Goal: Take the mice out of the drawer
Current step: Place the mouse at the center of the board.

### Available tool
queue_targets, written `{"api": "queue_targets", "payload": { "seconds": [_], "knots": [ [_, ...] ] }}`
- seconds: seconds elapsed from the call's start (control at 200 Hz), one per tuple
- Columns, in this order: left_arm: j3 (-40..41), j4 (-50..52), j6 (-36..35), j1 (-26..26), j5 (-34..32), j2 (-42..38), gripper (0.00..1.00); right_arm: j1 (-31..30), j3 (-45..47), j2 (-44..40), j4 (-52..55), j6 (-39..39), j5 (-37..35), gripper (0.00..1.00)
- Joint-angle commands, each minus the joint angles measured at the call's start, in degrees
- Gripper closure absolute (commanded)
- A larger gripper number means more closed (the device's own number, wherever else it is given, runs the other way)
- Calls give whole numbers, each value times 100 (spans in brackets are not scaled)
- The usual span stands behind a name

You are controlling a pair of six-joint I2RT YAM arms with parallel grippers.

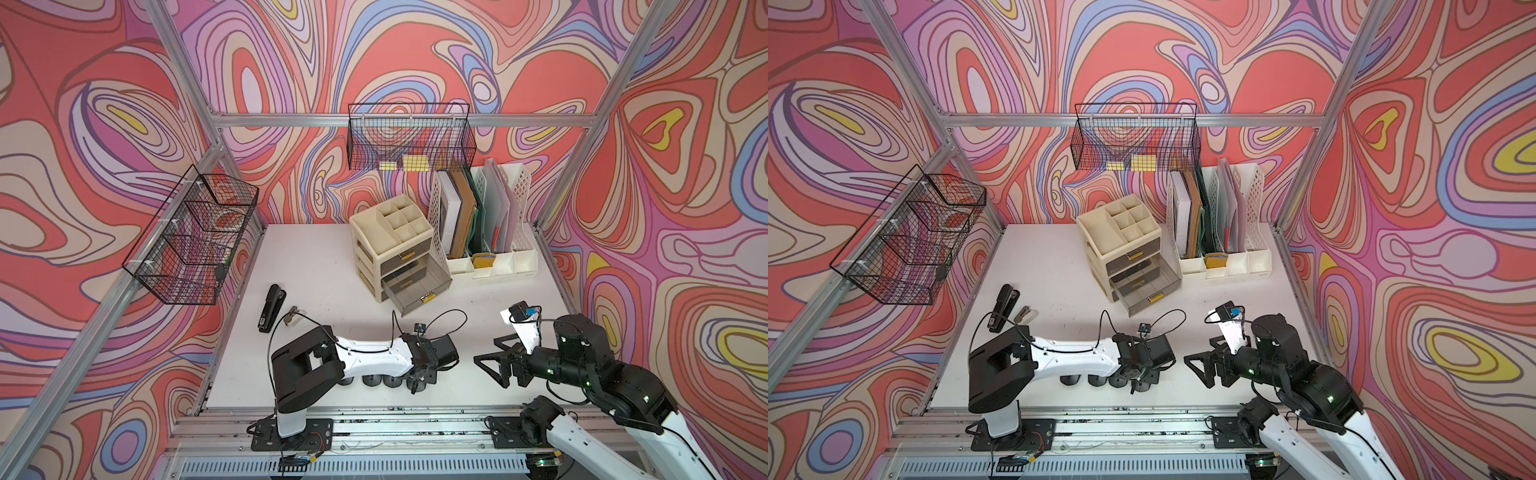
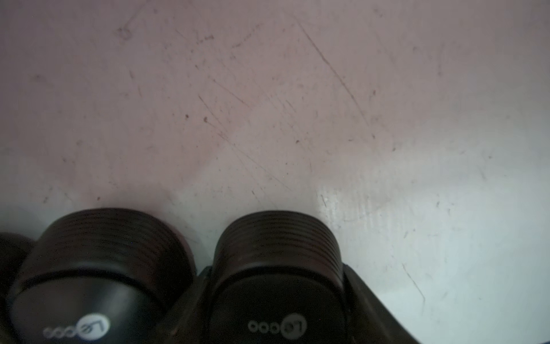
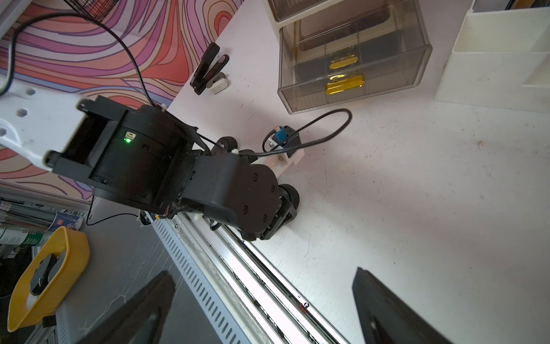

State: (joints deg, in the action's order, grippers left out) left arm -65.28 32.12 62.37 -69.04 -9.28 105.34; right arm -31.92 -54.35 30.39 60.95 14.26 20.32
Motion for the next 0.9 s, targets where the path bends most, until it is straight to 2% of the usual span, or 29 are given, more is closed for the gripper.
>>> {"api": "queue_targets", "payload": {
  "seconds": [0.0, 0.27, 0.561, 0.731, 0.896],
  "knots": [
    [-86, 152, -32, 9, -92, 106, 34, -20, -41, 7, -4, 42, -79, 2],
    [-121, 110, -91, 4, -46, 118, 21, -21, -41, 31, -4, 40, -79, 2],
    [-395, 272, -370, 2, -176, -48, 17, -17, -50, 19, -3, 24, -46, 2],
    [-650, 323, -928, -5, -237, -442, 11, -16, -76, -248, -74, -1, 76, 2],
    [-1224, 844, -1624, -3, -484, -942, 1, -11, -170, -273, -211, 52, 41, 2]
  ]
}}
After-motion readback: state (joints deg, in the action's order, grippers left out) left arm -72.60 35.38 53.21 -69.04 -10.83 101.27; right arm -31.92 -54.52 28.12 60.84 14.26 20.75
